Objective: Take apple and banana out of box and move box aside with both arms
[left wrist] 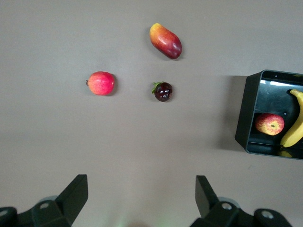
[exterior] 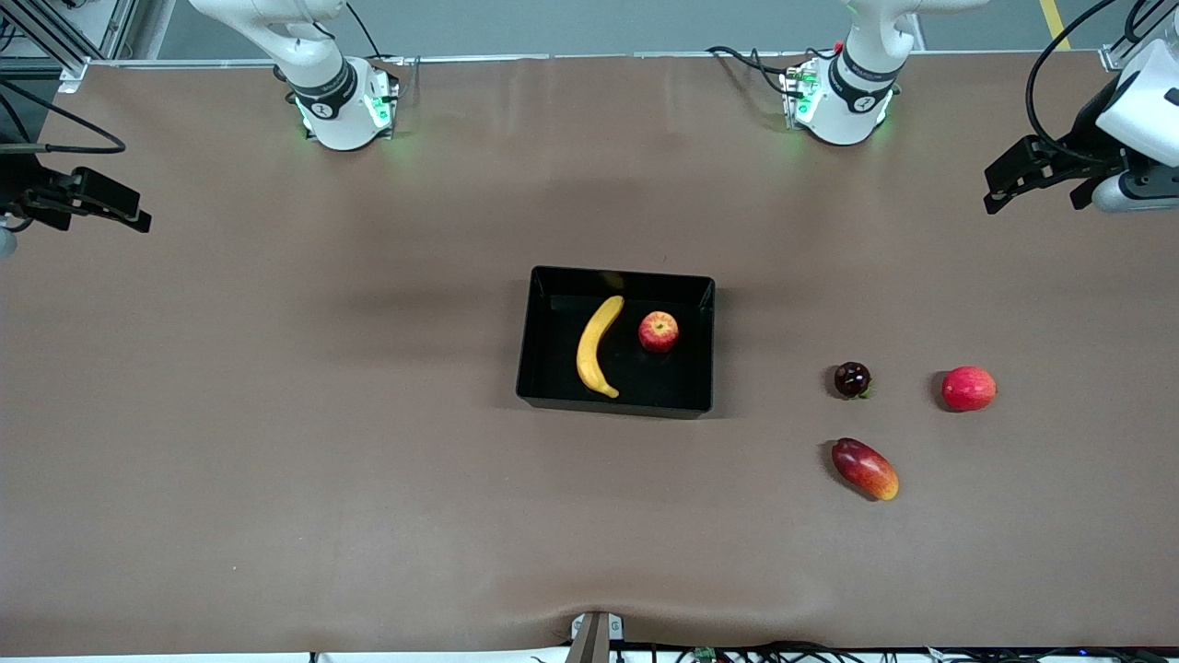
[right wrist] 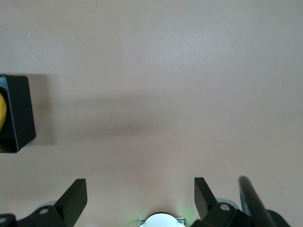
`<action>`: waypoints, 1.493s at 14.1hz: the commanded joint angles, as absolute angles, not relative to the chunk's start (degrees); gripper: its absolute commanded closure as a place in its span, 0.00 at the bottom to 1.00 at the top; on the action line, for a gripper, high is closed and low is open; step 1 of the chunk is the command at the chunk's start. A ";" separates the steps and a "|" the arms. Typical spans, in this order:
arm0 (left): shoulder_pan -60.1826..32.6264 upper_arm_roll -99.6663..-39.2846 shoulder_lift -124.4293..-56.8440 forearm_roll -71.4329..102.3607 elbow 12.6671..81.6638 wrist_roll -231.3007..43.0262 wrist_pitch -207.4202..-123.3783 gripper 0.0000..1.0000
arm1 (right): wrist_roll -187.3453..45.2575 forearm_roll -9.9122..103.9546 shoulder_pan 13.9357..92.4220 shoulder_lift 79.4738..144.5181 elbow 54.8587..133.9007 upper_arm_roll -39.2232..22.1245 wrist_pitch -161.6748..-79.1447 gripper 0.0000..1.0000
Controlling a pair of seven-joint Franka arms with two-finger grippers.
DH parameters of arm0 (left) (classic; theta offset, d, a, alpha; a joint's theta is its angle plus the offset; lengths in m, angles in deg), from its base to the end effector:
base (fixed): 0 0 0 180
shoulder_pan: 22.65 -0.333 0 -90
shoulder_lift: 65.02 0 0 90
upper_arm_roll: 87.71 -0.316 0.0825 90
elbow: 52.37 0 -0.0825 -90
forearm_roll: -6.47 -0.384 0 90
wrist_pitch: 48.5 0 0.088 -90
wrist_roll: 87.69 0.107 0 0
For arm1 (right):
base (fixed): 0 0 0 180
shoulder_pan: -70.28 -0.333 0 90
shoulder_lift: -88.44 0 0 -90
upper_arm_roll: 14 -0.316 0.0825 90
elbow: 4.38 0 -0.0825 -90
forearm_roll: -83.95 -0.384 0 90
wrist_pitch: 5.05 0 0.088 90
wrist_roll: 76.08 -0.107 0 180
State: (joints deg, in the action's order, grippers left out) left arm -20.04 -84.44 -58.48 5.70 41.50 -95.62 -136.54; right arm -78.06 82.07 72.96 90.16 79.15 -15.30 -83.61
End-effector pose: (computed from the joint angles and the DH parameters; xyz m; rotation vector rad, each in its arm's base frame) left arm 0.5123 -0.0532 0.6507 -3.1227 -0.0572 -0.0227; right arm 0.5427 -0.0093 0.6439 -3.1026 0.0838 0.1817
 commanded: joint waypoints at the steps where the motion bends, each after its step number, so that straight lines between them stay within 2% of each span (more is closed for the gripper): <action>1: -20.37 -84.37 -59.74 6.03 39.57 -94.54 -135.51 0.00 | -78.27 82.72 73.70 89.06 79.91 -15.84 -83.54 0.00; 3: -20.02 -84.29 -59.92 6.03 38.34 -95.59 -135.16 0.00 | -78.27 82.72 73.70 89.15 79.91 -15.84 -83.54 0.00; 6: -19.14 -83.58 -63.95 4.28 34.21 -95.68 -132.44 0.00 | -78.27 82.72 73.70 89.15 79.91 -15.84 -83.54 0.00; 10: -17.56 -76.93 -68.43 5.15 34.29 -106.98 -132.96 0.00 | -78.27 82.72 74.14 89.15 80.00 -15.84 -83.54 0.00; 12: -15.63 -71.74 -71.68 4.72 34.55 -117.77 -138.21 0.00 | -78.19 82.64 74.14 89.15 80.00 -15.84 -83.45 0.00; 14: -11.87 -69.01 -76.16 4.19 35.25 -128.77 -143.48 0.00 | -78.19 82.64 74.14 89.15 80.00 -15.84 -83.54 0.00; 18: -2.55 -68.55 -85.90 2.52 35.78 -142.41 -152.19 0.00 | -78.19 82.64 74.58 89.15 80.00 -15.84 -83.28 0.00; 21: 2.38 -68.47 -93.47 -4.93 35.78 -149.72 -156.42 0.00 | -78.18 82.46 74.85 89.23 80.00 -15.84 -83.36 0.00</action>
State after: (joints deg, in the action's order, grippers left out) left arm 0.23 -68.38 -89.00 -0.74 37.16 -146.04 -154.88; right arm -78.06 82.07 73.91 90.16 79.24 -15.24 -83.49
